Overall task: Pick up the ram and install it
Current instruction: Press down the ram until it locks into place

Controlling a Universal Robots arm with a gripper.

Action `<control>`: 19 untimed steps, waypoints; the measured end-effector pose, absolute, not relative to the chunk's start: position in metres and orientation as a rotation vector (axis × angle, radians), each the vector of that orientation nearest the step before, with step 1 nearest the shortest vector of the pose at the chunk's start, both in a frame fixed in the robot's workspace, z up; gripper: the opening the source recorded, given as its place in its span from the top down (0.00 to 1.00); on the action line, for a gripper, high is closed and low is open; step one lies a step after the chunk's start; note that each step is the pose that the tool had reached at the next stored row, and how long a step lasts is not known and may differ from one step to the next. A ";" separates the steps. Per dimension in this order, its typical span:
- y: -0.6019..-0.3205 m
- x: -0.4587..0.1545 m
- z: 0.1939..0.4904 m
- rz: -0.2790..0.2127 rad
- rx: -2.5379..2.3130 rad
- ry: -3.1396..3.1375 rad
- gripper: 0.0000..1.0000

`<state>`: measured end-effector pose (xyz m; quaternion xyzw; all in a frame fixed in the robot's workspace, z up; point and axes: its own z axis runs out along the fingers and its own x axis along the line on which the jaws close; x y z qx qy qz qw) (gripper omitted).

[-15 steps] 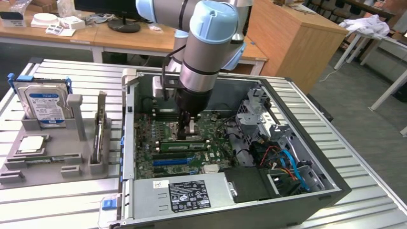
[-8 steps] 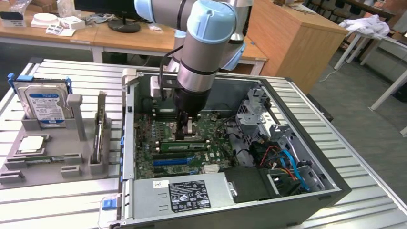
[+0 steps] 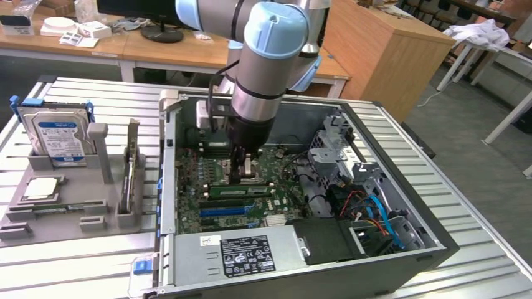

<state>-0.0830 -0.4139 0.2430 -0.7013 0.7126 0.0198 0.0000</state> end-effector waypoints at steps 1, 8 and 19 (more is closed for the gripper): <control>-0.414 -0.083 0.243 0.062 -2.203 2.239 0.89; -0.414 -0.083 0.243 0.062 -2.203 2.239 0.89; -0.415 -0.083 0.240 0.062 -2.203 2.239 0.89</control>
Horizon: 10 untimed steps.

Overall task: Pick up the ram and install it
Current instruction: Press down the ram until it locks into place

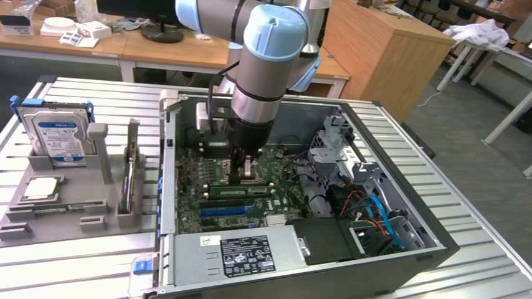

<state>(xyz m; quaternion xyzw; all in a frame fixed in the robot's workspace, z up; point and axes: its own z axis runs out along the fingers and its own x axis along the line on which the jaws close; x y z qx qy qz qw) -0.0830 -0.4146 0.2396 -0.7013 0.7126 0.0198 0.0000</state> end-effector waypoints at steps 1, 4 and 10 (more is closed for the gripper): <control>-0.415 -0.083 0.239 0.062 -2.203 2.239 0.89; -0.415 -0.083 0.237 0.062 -2.203 2.239 0.89; -0.415 -0.083 0.236 0.062 -2.203 2.239 0.89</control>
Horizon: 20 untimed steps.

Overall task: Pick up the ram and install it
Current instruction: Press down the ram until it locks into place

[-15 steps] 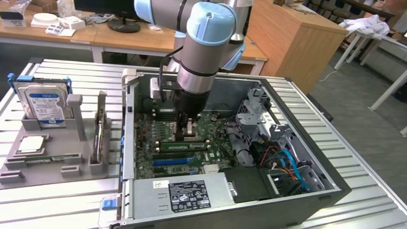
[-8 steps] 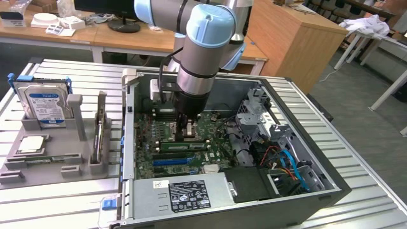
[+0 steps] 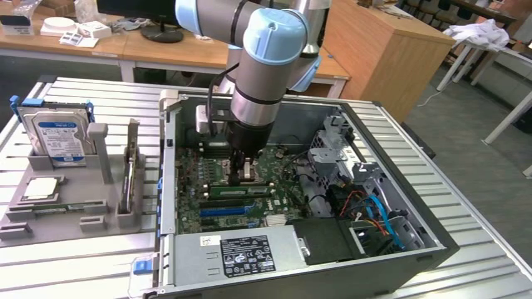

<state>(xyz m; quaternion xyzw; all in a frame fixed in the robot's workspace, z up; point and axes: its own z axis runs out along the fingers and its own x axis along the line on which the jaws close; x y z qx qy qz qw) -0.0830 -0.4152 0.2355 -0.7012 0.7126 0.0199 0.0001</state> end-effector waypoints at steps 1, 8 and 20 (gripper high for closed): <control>-0.415 -0.083 0.236 0.062 -2.203 2.239 0.89; -0.415 -0.083 0.235 0.062 -2.203 2.239 0.89; -0.415 -0.083 0.233 0.062 -2.203 2.239 0.89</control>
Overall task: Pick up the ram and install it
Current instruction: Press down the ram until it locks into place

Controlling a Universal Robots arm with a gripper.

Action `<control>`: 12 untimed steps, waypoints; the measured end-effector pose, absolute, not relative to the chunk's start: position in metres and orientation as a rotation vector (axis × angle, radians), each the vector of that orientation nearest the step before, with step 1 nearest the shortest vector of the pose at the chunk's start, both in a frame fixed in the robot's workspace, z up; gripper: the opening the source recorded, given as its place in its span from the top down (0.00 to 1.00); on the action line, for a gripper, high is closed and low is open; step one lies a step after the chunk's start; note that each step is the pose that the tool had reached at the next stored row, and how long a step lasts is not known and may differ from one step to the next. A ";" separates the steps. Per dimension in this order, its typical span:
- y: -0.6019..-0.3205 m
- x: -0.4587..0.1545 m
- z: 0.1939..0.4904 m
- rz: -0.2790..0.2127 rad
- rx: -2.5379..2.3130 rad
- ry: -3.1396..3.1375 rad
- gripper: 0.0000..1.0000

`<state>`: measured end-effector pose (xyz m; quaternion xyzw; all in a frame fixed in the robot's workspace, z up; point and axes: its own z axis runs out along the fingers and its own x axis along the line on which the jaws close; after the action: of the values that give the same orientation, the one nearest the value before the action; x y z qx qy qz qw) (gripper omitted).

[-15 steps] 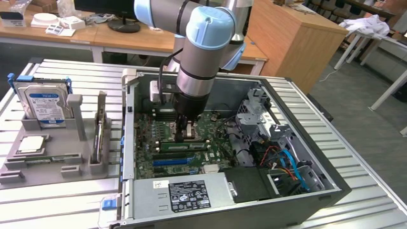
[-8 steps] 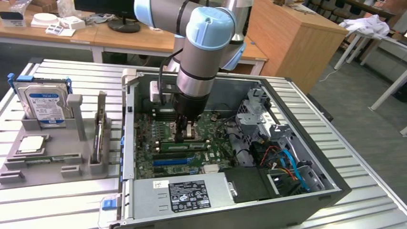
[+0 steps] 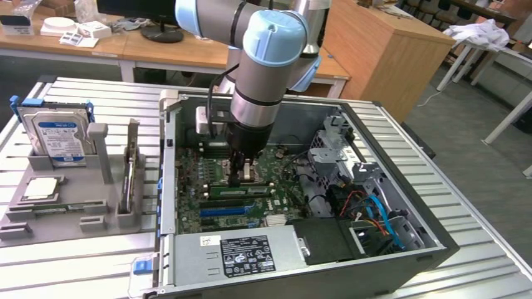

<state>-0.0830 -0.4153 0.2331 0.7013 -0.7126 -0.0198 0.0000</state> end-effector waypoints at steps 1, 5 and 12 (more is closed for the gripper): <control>-0.415 -0.083 0.233 -0.063 2.203 -2.239 0.89; -0.415 -0.083 0.232 -0.062 2.203 -2.239 0.89; -0.415 -0.083 0.231 -0.062 2.203 -2.239 0.89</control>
<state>-0.0830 -0.4153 0.2311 0.7013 -0.7126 -0.0199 0.0000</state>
